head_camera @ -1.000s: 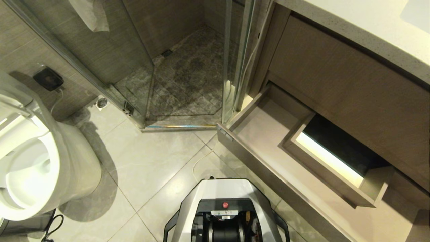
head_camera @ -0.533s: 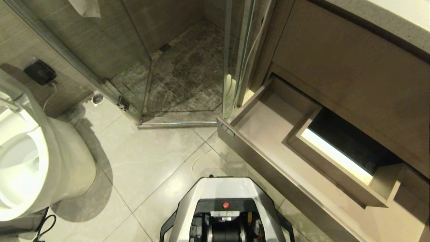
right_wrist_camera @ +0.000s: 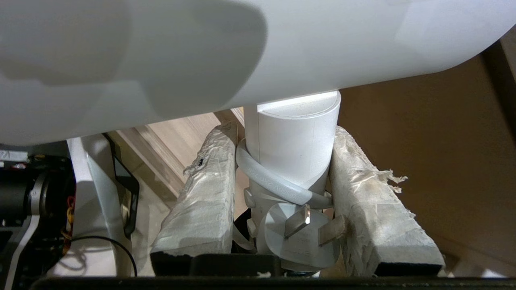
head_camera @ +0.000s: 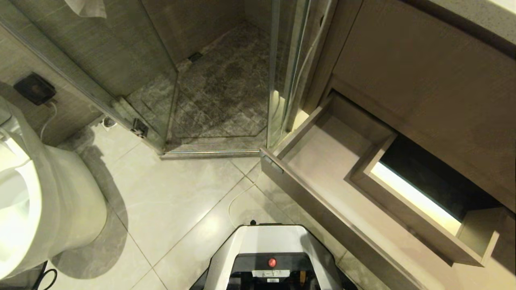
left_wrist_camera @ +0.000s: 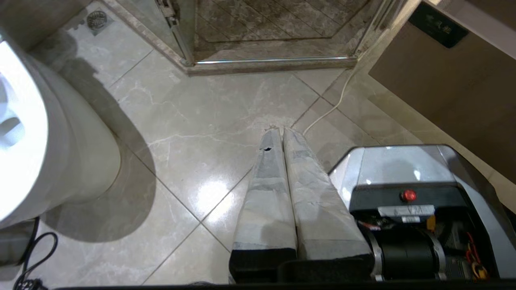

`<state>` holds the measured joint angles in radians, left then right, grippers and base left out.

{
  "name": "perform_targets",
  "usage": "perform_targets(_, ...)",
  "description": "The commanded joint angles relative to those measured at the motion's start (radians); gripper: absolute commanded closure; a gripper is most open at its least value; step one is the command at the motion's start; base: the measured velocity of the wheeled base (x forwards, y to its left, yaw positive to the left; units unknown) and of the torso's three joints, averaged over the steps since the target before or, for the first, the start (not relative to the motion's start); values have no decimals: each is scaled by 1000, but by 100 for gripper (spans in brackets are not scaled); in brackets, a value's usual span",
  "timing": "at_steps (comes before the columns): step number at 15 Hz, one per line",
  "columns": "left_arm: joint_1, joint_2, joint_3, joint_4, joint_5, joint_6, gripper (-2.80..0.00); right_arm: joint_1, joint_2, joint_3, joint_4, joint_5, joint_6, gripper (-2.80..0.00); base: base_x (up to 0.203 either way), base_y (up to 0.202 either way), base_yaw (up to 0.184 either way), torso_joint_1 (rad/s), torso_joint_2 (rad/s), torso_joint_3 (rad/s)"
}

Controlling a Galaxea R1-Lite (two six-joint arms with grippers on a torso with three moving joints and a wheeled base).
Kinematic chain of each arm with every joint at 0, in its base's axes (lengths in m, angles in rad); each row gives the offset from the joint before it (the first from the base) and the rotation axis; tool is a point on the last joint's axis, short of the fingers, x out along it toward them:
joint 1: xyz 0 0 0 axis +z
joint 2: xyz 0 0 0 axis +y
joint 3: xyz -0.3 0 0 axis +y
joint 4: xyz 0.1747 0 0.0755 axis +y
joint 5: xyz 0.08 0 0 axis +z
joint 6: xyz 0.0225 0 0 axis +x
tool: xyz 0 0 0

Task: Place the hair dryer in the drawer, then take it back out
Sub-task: Put it into the drawer

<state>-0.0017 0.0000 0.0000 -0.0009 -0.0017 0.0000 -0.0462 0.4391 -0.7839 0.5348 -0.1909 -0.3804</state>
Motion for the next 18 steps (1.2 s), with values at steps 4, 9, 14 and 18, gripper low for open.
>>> perform_targets(4, 0, 0, 2, 1, 0, 0, 0, 4, -3, 28, -10, -1, -3, 0, 0, 0, 0, -31, 423, 419)
perform_targets(9, 0, 0, 2, 1, 0, 0, 0, 21, -2, 39, -14, -1, -5, 0, 0, 0, 0, -24, 397, 369)
perform_targets(14, 0, 0, 2, 1, 0, 0, 0, 26, 0, 46, -22, 2, -6, 0, 0, 0, 0, -38, 388, 353)
perform_targets(18, 0, 0, 2, 1, 0, 0, 0, 26, -5, 53, -17, 1, -12, 0, 0, 0, 0, 9, 339, 341)
